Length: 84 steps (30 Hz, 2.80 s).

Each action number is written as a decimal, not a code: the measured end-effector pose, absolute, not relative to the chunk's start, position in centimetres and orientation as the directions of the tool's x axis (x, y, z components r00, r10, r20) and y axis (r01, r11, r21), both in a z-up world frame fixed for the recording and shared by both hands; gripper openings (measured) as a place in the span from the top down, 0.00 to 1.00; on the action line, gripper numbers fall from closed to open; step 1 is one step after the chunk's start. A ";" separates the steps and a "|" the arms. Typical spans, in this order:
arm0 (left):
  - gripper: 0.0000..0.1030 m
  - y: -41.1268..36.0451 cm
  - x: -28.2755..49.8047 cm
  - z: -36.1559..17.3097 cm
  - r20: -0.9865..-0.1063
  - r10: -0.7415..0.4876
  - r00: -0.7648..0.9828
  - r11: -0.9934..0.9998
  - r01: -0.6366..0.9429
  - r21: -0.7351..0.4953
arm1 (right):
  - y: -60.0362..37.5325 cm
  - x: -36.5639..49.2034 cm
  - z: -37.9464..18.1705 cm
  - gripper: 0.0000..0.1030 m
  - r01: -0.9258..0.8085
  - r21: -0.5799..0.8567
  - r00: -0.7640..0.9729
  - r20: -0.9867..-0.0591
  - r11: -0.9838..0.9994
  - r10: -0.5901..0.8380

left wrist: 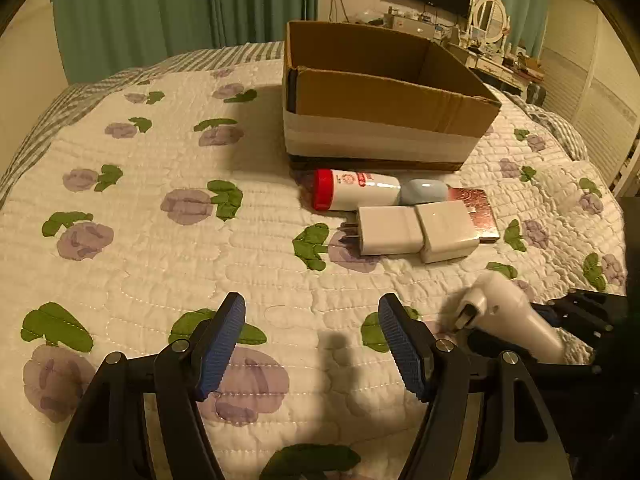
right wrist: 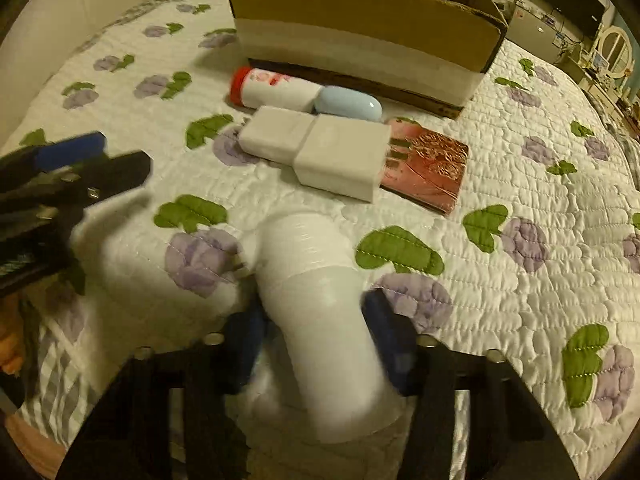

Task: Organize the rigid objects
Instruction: 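Grasp the white bottle-shaped plug device with the right gripper while the left gripper approaches the white charger, then grasp the white square charger with the left gripper, then lower the white charger into the box with the left gripper while the right gripper drops the plug device in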

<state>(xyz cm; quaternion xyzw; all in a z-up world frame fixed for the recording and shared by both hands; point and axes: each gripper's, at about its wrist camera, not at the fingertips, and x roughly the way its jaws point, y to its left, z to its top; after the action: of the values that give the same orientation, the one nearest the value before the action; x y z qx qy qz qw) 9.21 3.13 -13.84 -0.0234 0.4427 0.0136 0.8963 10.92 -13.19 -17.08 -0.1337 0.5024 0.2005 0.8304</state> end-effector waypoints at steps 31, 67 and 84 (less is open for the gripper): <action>0.32 -11.0 17.2 -17.5 -0.844 -0.168 0.509 0.973 0.223 -0.059 | -24.2 18.2 -9.7 0.60 -0.254 0.178 0.599 -0.743 0.951 0.299; 0.51 -3.8 14.1 -3.3 -0.665 -0.052 0.745 0.999 0.044 -0.029 | -20.6 15.4 -5.5 0.60 -0.253 -0.016 0.673 -0.721 0.967 0.164; 0.51 0.4 24.9 2.4 -0.585 0.012 0.811 0.999 0.019 0.046 | -15.0 24.6 3.3 0.60 -0.345 -0.024 0.779 -0.565 0.938 0.272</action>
<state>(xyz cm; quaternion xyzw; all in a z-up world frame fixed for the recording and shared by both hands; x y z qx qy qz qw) 24.88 0.44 2.45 0.0248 0.3073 -0.0018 0.9513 24.63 -15.05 3.31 -0.0632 0.2891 0.1639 0.9411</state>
